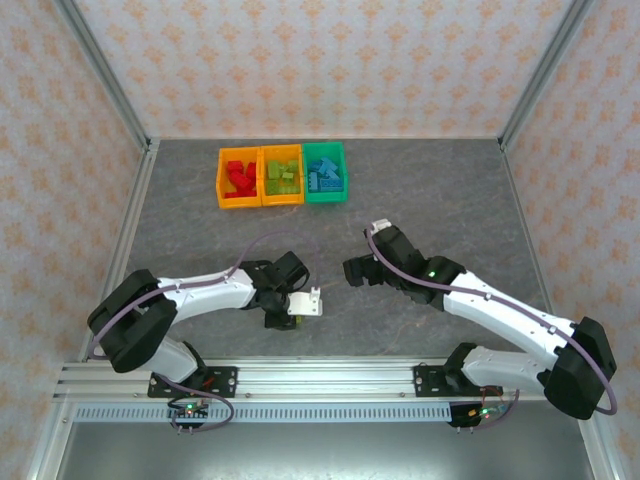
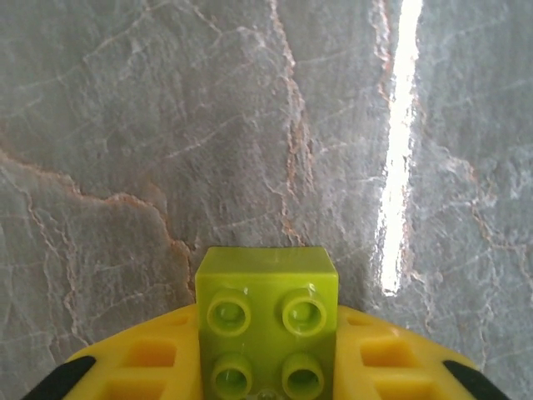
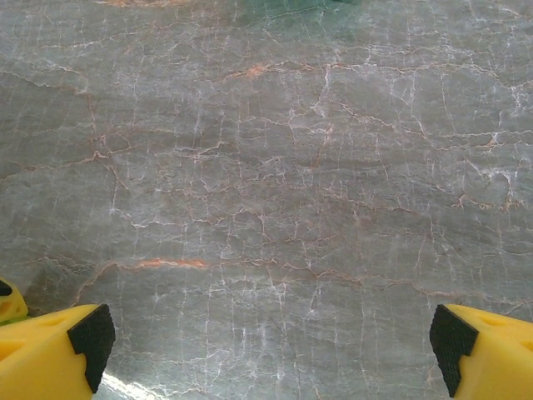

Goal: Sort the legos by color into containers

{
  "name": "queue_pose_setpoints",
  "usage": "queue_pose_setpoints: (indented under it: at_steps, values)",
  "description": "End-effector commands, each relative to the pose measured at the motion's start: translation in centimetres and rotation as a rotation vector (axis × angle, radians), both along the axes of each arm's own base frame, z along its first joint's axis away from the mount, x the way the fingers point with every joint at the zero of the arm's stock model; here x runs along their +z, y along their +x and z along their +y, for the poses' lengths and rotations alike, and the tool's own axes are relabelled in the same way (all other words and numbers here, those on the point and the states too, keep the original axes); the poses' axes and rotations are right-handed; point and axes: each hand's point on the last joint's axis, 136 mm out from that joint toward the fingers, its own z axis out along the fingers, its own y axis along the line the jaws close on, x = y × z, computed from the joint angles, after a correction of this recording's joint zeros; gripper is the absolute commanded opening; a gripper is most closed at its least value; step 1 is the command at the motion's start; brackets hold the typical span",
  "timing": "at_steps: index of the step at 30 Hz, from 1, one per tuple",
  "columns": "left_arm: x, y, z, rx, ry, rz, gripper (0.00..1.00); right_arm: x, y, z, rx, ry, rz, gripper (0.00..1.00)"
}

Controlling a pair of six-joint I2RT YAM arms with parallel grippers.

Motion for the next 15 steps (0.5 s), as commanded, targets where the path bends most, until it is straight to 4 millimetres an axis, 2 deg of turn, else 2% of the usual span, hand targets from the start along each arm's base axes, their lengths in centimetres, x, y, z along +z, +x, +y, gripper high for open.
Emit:
queue_pose_setpoints:
  at_steps: [1,4,7,10,13,15]
  values:
    - [0.1,1.7,0.1,0.038,0.019,-0.073,0.24,0.2,-0.3,-0.5,-0.006,0.012,-0.007,0.99]
    - [1.8,3.5,-0.2,0.116,-0.036,-0.119,0.24,0.4,-1.4,1.3,0.111,0.063,0.013,0.99]
    - [4.8,7.3,0.1,0.277,-0.128,-0.180,0.24,0.0,-2.8,2.9,0.252,0.089,0.030,1.00]
    - [8.6,12.3,1.0,0.469,-0.209,-0.248,0.23,0.0,-3.4,4.1,0.360,0.075,0.013,1.00]
    - [12.1,17.8,2.0,0.644,-0.282,-0.293,0.22,0.2,-2.7,4.9,0.386,0.045,0.009,1.00]
    - [13.9,22.2,2.9,0.791,-0.322,-0.328,0.20,0.1,-1.8,5.4,0.373,0.024,0.015,1.00]
